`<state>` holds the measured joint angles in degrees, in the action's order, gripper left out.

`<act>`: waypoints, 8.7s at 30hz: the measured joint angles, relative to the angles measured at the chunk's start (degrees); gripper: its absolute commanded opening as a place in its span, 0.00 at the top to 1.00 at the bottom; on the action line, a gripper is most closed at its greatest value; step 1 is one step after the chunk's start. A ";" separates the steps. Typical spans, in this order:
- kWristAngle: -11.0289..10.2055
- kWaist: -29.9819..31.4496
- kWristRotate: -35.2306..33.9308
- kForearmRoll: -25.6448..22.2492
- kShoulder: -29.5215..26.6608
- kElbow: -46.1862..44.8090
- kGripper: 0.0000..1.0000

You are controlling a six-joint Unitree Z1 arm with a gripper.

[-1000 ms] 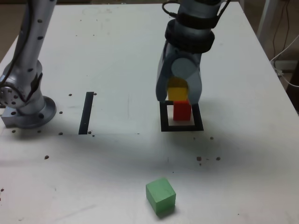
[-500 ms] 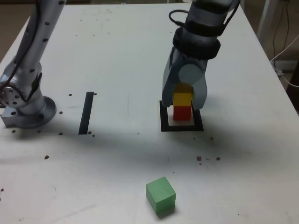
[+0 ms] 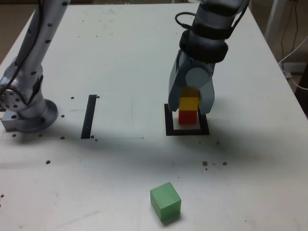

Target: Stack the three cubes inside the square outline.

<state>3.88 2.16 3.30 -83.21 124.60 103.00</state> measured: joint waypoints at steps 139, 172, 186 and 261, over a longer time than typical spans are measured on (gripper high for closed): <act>-6.62 38.01 3.51 12.65 -0.60 -8.36 0.81; -4.83 10.31 0.16 -6.81 -9.15 5.79 0.81; -3.27 0.93 0.56 -6.81 -8.17 4.22 0.81; -8.49 -0.06 -0.56 -1.96 -26.39 -28.79 0.00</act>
<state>-4.61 2.11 2.74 -85.17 98.20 74.21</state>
